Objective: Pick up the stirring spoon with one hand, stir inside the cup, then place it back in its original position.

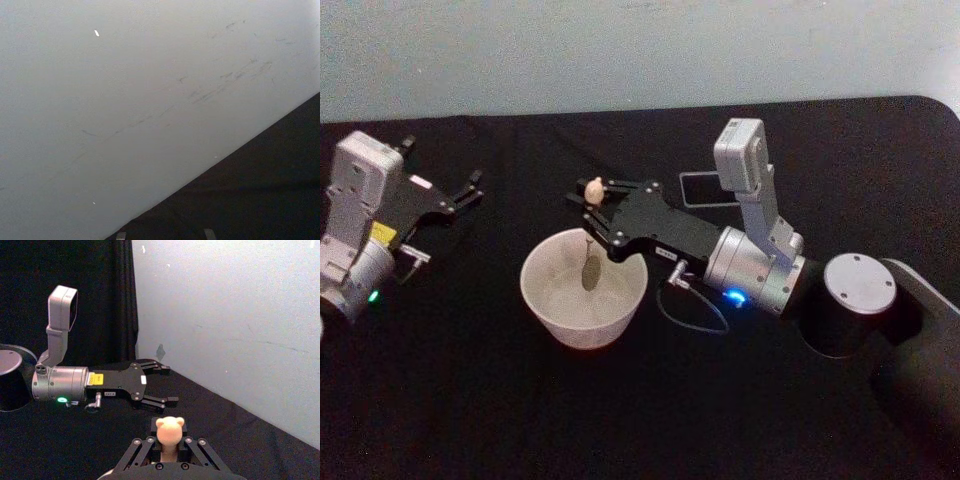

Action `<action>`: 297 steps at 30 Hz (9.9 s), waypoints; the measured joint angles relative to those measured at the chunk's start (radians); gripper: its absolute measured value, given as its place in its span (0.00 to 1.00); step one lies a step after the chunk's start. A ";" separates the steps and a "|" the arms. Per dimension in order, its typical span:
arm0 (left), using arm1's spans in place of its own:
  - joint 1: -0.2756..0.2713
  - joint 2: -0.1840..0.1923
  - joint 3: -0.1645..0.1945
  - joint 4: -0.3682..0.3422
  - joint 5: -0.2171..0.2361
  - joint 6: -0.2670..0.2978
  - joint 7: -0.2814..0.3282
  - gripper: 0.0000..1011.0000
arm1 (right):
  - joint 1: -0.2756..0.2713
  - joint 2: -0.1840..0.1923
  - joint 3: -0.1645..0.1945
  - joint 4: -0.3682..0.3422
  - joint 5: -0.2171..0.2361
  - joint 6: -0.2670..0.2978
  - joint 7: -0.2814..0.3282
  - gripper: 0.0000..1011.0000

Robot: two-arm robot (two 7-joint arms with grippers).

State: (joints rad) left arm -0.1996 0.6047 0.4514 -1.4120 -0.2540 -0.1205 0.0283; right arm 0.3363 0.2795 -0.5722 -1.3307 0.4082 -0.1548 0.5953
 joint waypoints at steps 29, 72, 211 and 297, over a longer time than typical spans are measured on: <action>0.000 0.000 0.000 0.000 0.000 0.000 0.000 0.99 | -0.035 0.037 0.011 -0.048 -0.011 0.014 0.004 0.17; 0.000 0.000 0.000 0.000 0.000 0.000 0.000 0.99 | -0.010 0.009 -0.040 -0.031 -0.004 0.022 0.021 0.17; 0.000 0.000 0.000 0.000 0.000 0.000 0.000 0.99 | -0.116 0.133 -0.007 -0.210 0.018 0.054 0.035 0.17; 0.000 0.000 0.000 0.000 0.000 0.000 0.000 0.99 | -0.050 0.115 0.040 -0.268 0.000 0.032 -0.014 0.17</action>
State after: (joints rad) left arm -0.1996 0.6047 0.4514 -1.4120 -0.2539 -0.1206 0.0283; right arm 0.2860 0.3943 -0.5320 -1.5983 0.4078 -0.1231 0.5816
